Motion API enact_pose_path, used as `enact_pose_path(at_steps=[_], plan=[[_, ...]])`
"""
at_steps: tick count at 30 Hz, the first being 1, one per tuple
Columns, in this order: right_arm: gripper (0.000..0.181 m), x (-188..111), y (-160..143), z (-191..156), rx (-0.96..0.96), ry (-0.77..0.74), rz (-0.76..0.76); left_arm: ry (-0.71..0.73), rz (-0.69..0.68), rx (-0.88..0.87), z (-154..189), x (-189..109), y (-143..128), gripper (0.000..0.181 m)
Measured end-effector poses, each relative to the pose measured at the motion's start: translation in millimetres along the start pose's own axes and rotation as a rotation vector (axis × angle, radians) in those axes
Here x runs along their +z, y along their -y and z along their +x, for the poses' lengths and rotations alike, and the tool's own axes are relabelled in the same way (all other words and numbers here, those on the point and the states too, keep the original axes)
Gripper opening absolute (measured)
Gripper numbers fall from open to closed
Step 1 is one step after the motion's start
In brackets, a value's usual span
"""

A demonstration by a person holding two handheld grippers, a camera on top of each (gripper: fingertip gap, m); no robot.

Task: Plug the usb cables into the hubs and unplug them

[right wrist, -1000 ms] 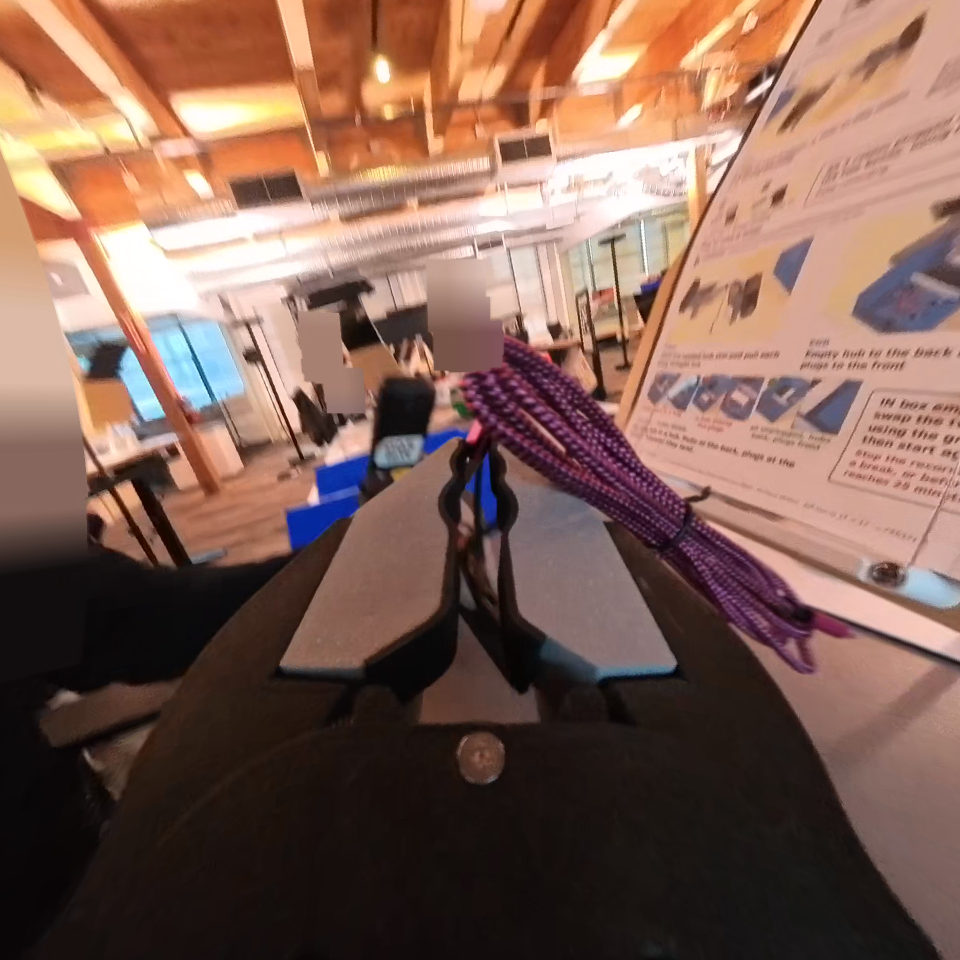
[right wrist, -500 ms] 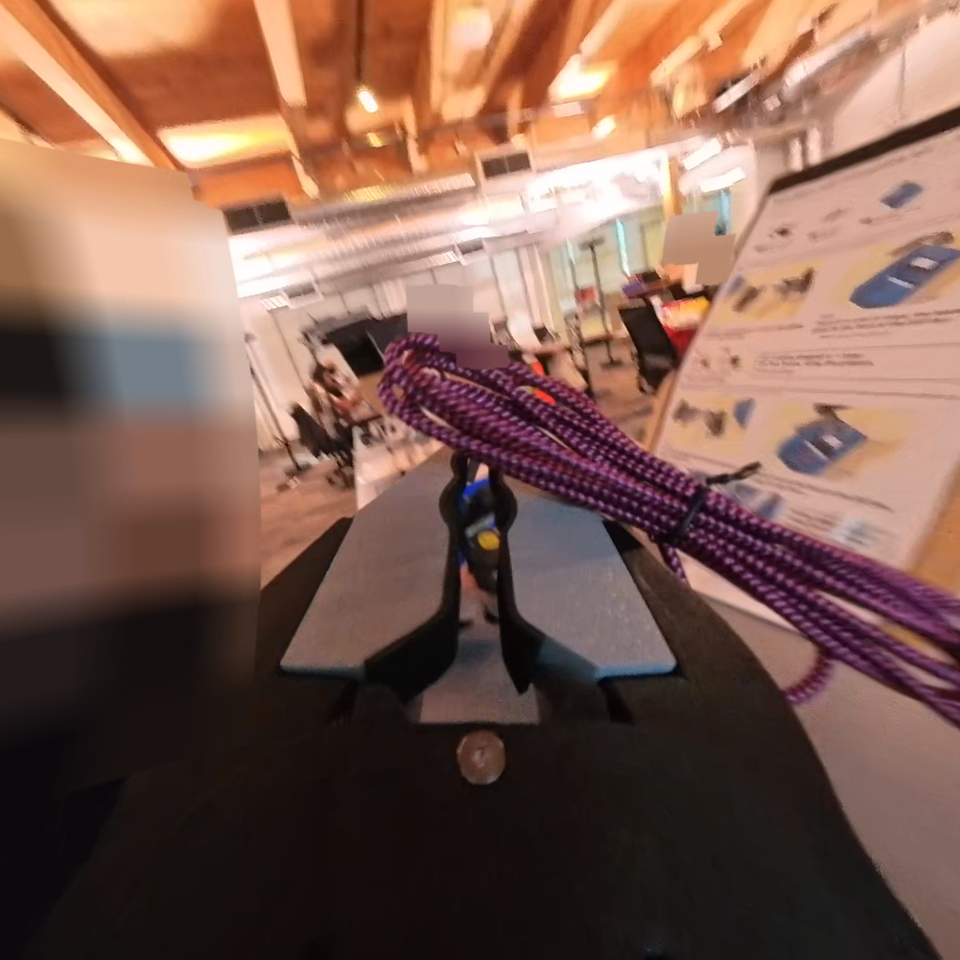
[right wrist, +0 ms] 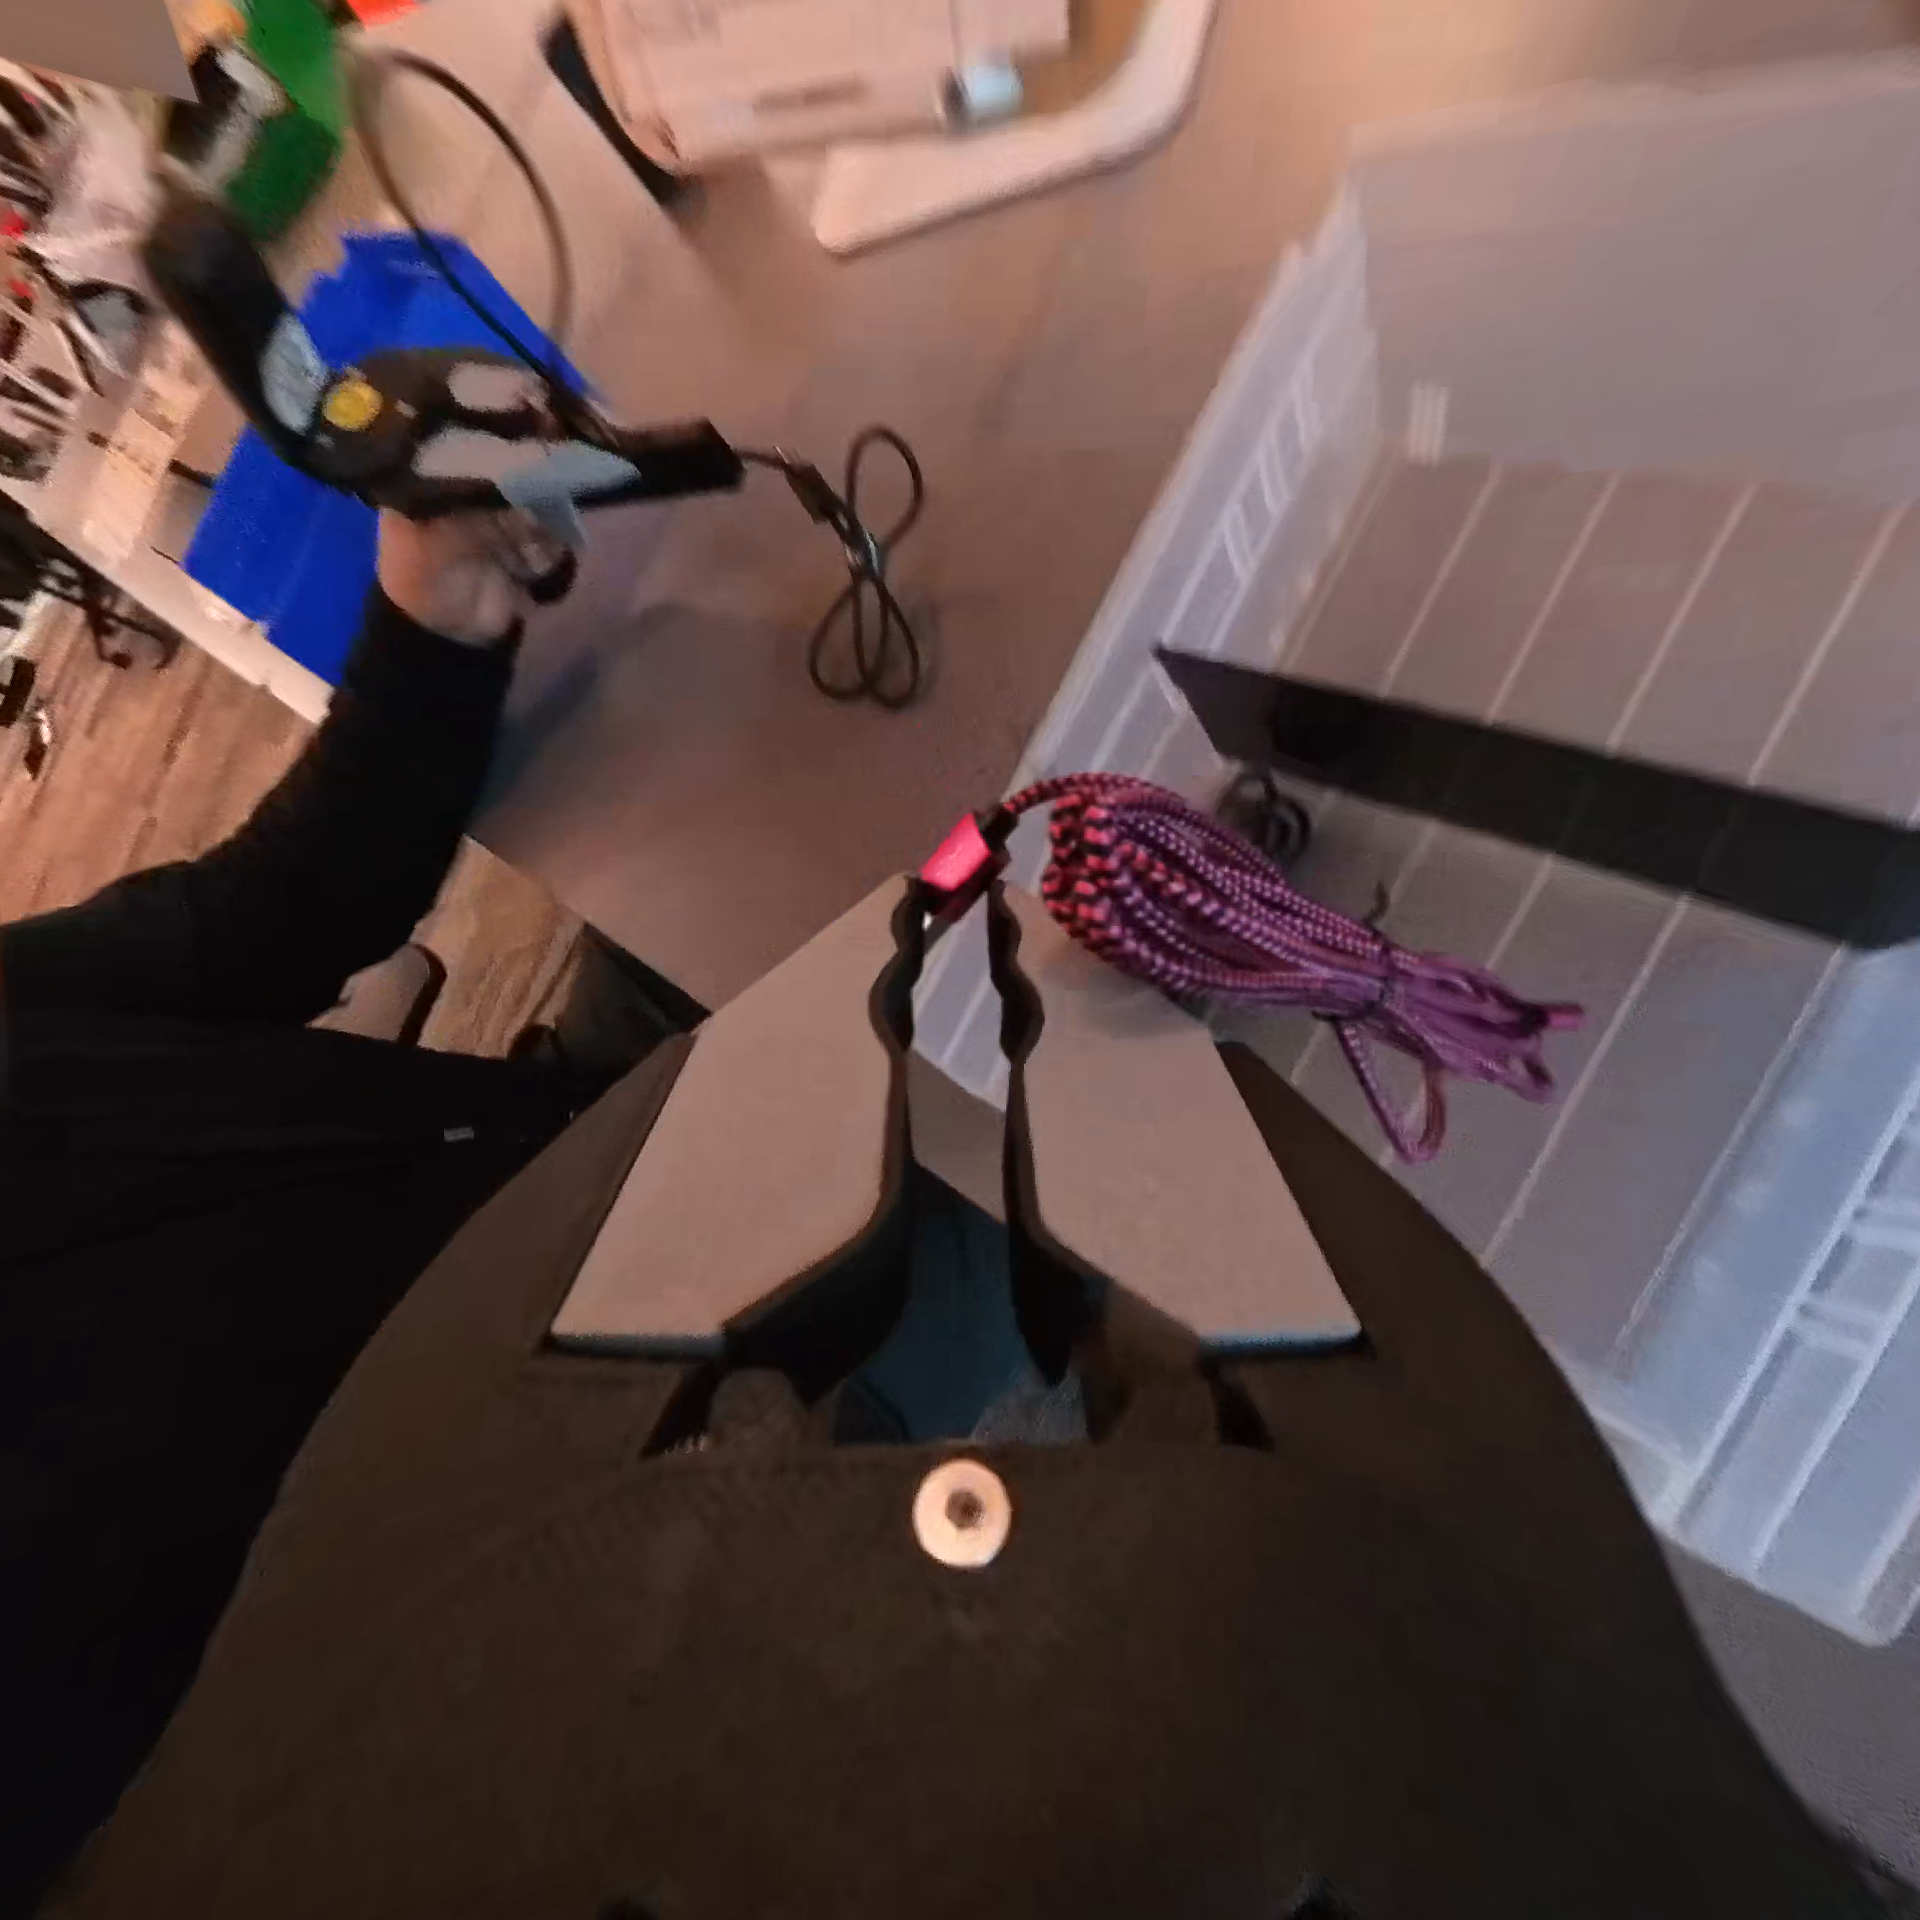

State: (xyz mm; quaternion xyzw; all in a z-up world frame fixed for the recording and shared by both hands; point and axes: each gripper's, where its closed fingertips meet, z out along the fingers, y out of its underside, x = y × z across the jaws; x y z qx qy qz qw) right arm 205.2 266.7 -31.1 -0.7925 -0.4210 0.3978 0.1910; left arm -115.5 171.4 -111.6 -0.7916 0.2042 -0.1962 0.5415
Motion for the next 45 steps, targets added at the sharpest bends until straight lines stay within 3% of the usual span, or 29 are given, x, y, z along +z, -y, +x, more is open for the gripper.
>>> enact_pose_path(at_steps=[6, 10, 12, 16, 18, 23, 27, 30, 34, 42, 45], plan=[[0.006, 29, -50, 31, 0.109, -0.104, -0.319, -0.108, 0.059, -0.039, 13, -1, 8, 0.008], [0.016, 17, -28, 42, -0.023, -0.348, -0.284, -0.156, 0.092, -0.034, 20, -4, 14, 0.008], [0.023, 20, -2, 22, -0.142, -0.37, -0.199, -0.216, 0.12, -0.045, 28, -6, 18, 0.008], [0.028, 73, 20, -72, -0.437, -0.108, -0.151, -0.346, 0.184, -0.069, 44, -12, 29, 0.008], [0.039, 108, 23, -106, -0.579, -0.047, -0.15, -0.4, 0.207, -0.072, 52, -15, 32, 0.008], [0.04, 186, 30, -156, -0.826, -0.014, -0.143, -0.481, 0.183, -0.037, 68, -16, 29, 0.009], [0.029, 224, 33, -185, -0.852, 0.115, -0.095, -0.522, 0.124, 0.006, 82, -11, 20, 0.009], [0.026, 241, 28, -199, -0.792, 0.241, -0.081, -0.544, 0.111, 0.022, 90, -9, 19, 0.008], [0.005, 248, 28, -196, -0.782, 0.269, -0.037, -0.526, 0.085, 0.036, 90, -6, 15, 0.008], [0.004, 234, 43, -199, -0.578, 0.416, 0.131, -0.638, 0.151, -0.173, 89, -15, 30, 0.011], [0.004, 237, 44, -197, -0.511, 0.443, 0.167, -0.636, 0.139, -0.177, 87, -15, 27, 0.009]])
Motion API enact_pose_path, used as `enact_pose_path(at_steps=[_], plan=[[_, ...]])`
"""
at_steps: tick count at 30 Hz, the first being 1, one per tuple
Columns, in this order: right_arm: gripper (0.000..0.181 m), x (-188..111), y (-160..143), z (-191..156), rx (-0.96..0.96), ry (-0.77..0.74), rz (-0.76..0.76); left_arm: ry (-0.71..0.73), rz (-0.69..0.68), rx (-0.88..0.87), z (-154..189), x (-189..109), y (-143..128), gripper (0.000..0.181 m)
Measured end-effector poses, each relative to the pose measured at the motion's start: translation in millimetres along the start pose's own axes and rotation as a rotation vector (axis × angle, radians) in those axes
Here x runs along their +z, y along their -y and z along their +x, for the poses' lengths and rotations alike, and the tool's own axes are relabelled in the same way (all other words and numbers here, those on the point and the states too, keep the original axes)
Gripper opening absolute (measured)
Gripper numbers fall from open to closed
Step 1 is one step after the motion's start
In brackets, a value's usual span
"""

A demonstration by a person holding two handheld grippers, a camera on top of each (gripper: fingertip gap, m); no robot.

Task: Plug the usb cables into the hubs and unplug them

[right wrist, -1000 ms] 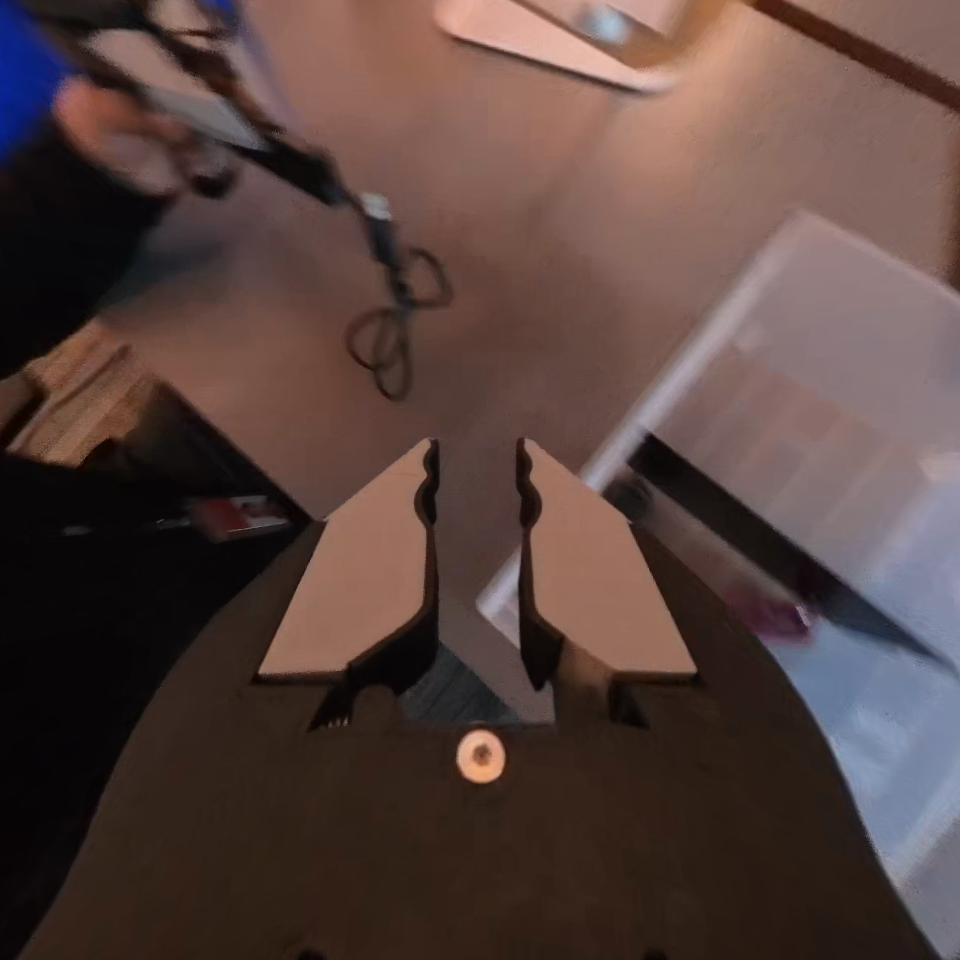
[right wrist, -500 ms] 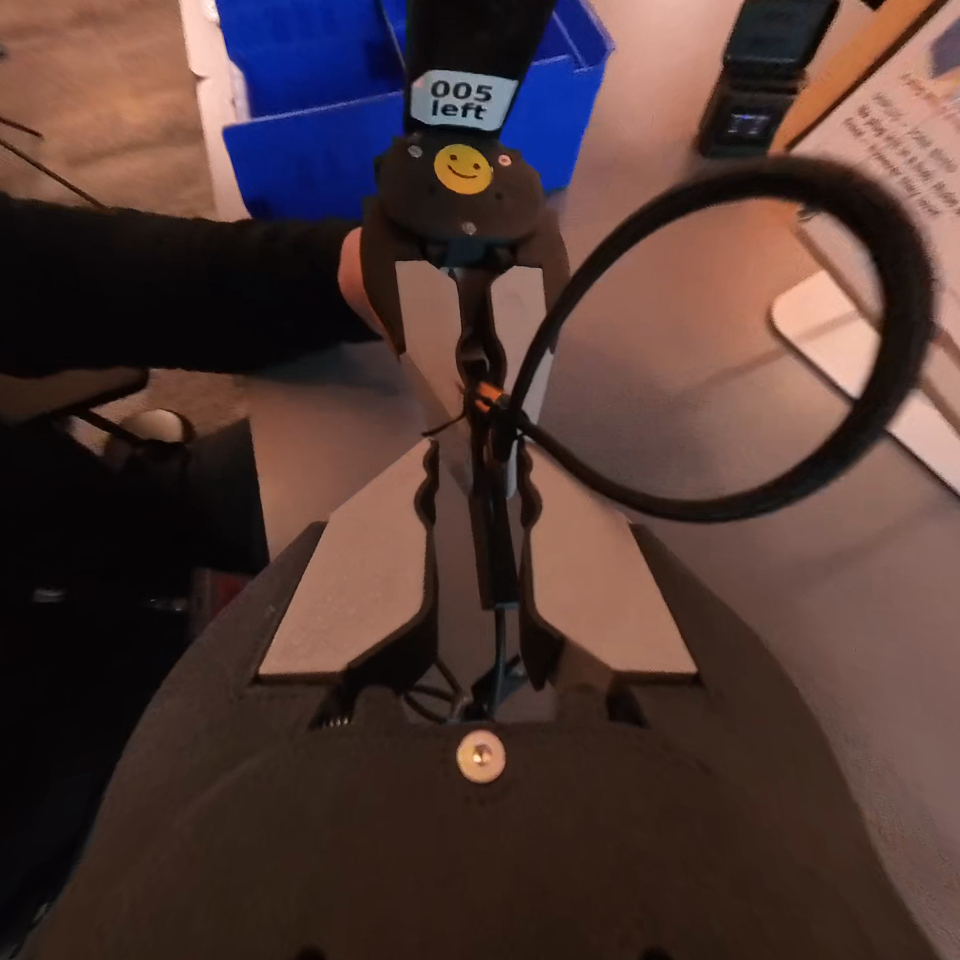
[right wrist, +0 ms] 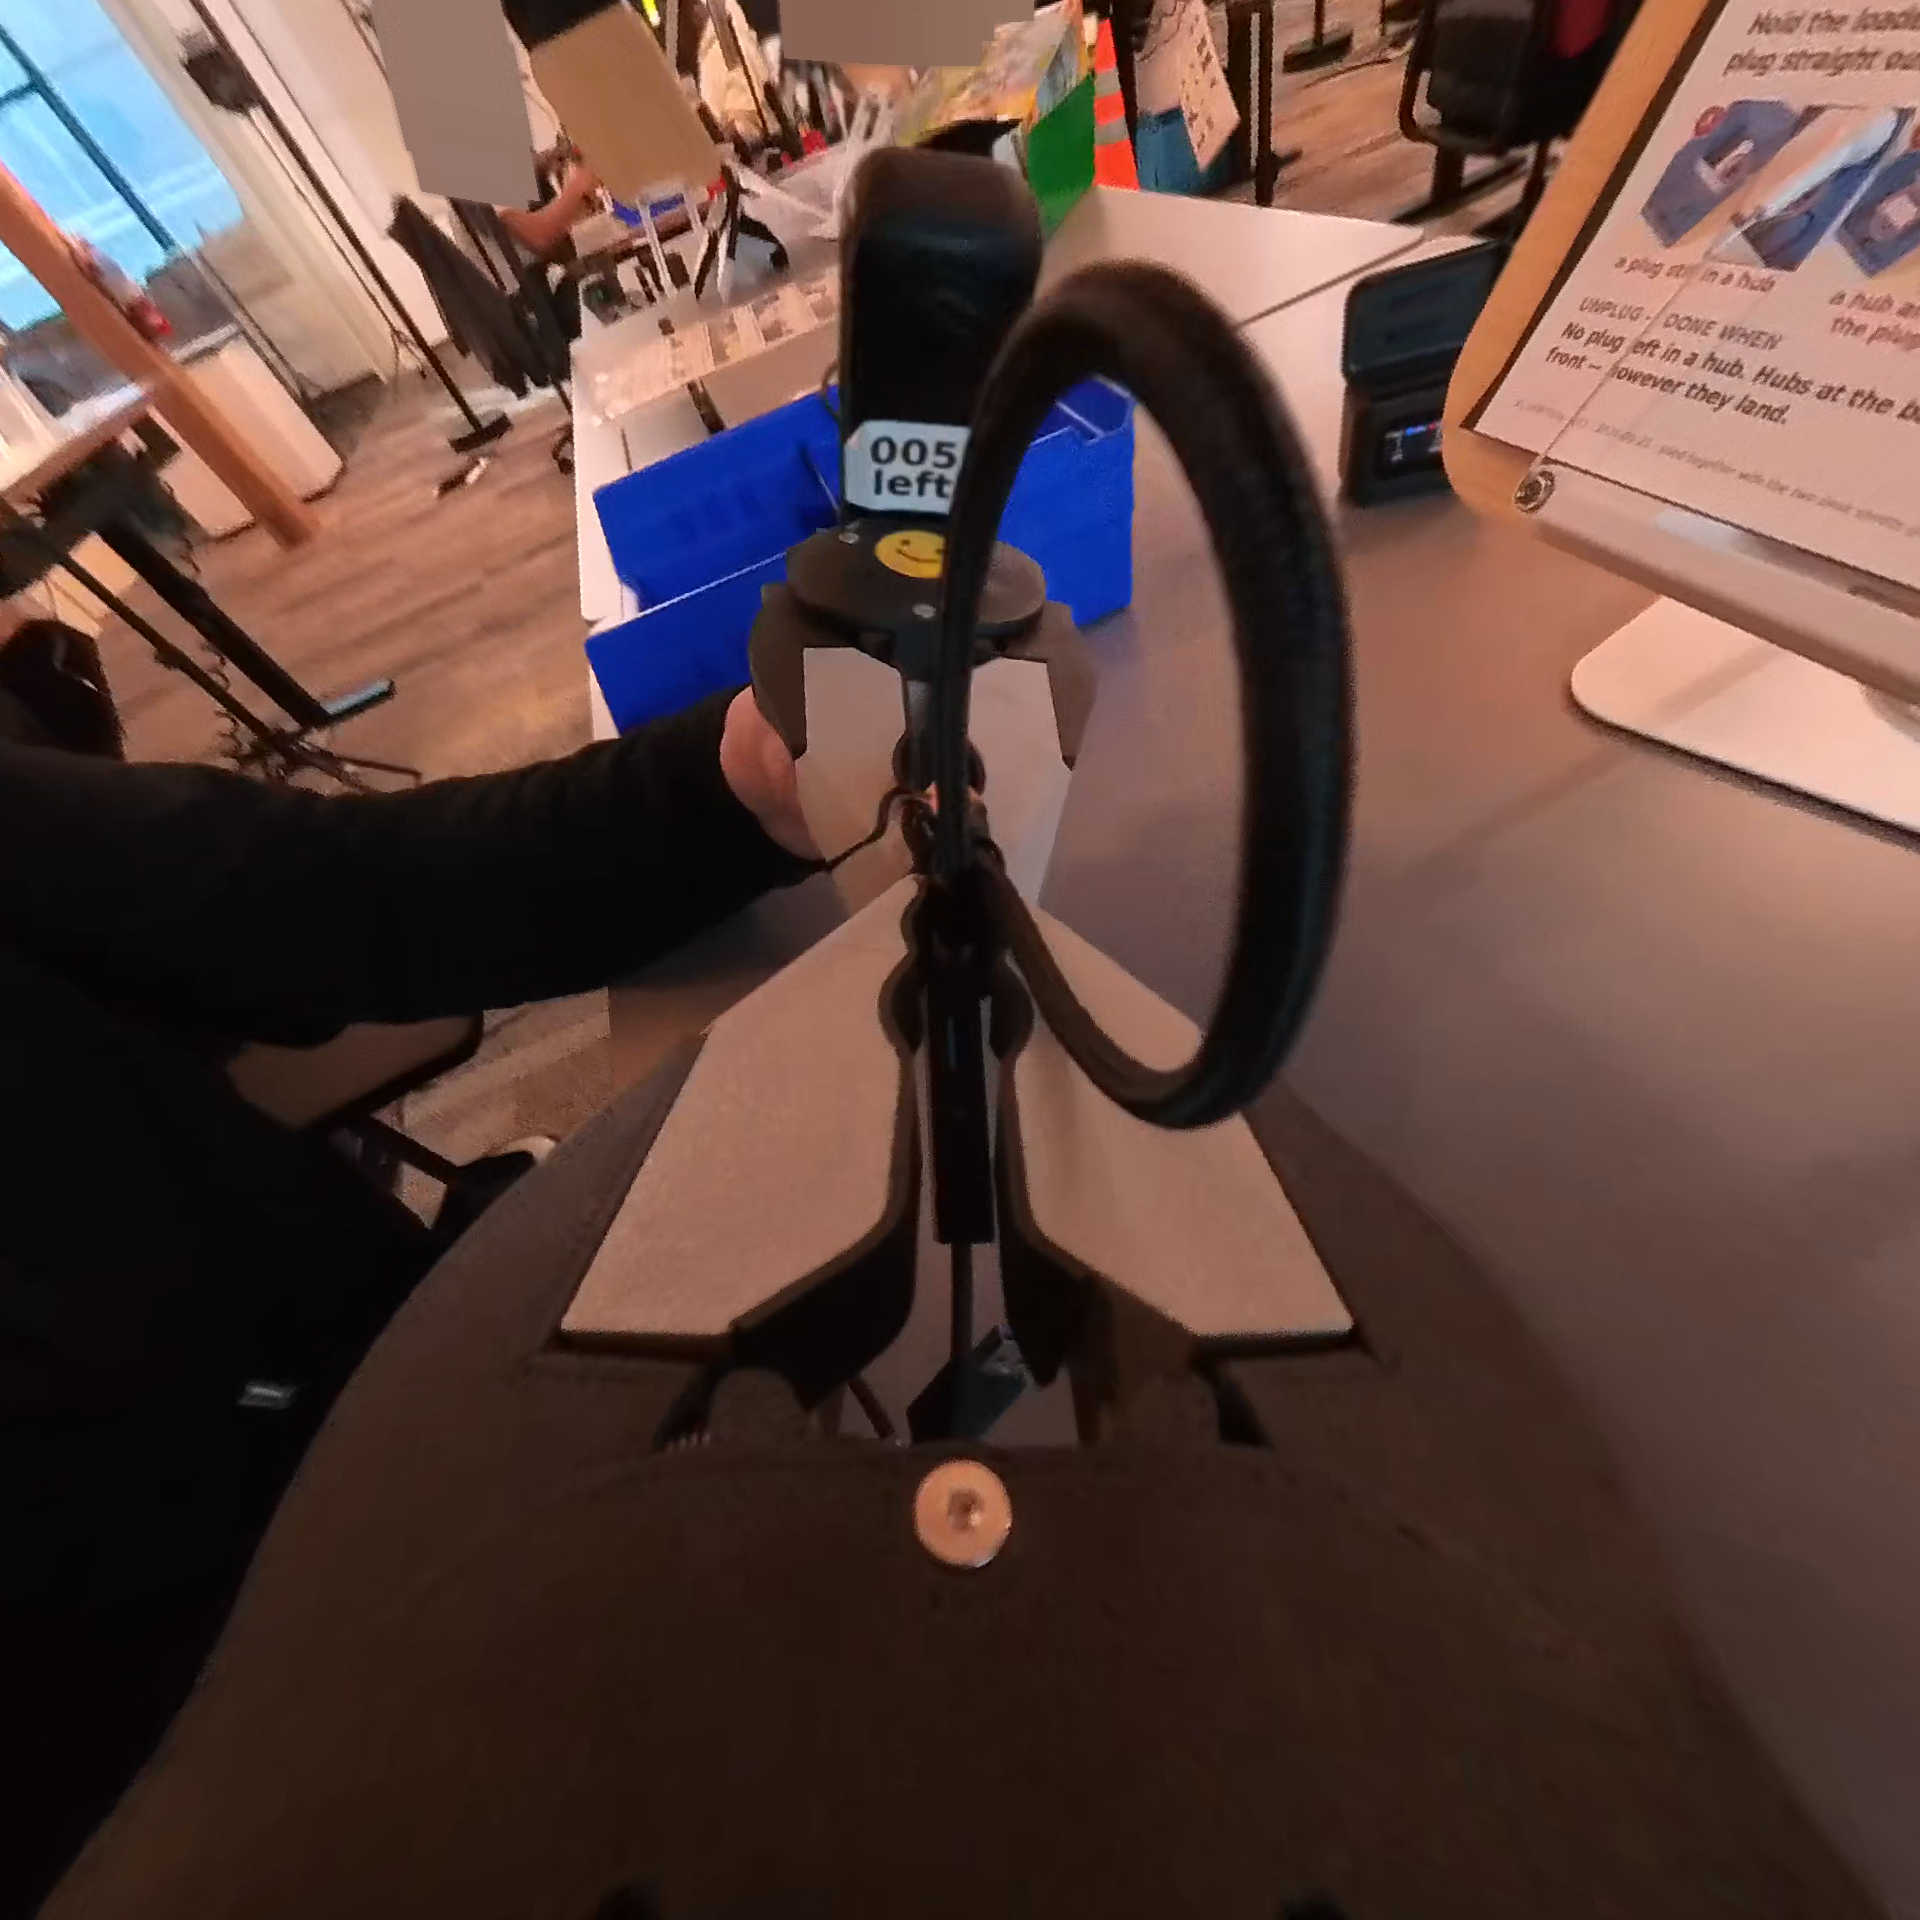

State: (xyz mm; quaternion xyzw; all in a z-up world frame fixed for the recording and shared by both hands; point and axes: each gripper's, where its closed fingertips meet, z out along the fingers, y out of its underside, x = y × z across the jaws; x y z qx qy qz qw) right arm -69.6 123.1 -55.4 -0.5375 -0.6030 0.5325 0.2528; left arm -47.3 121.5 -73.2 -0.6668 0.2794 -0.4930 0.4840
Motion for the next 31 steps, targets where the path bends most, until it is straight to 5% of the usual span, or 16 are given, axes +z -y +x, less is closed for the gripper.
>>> enact_pose_path(at_steps=[17, 23, 31], plan=[[0.004, -2, -16, 12, 0.059, 0.039, 0.208, 0.11, -0.058, 0.005, -13, 11, -12, 0.009], [0.001, -8, 1, 25, 0.217, 0.105, 0.427, 0.107, 0.091, -0.112, -19, 13, 3, 0.009], [0.0, 7, 29, 26, 0.226, 0.097, 0.48, 0.088, 0.202, -0.126, -18, -8, 23, 0.009]])
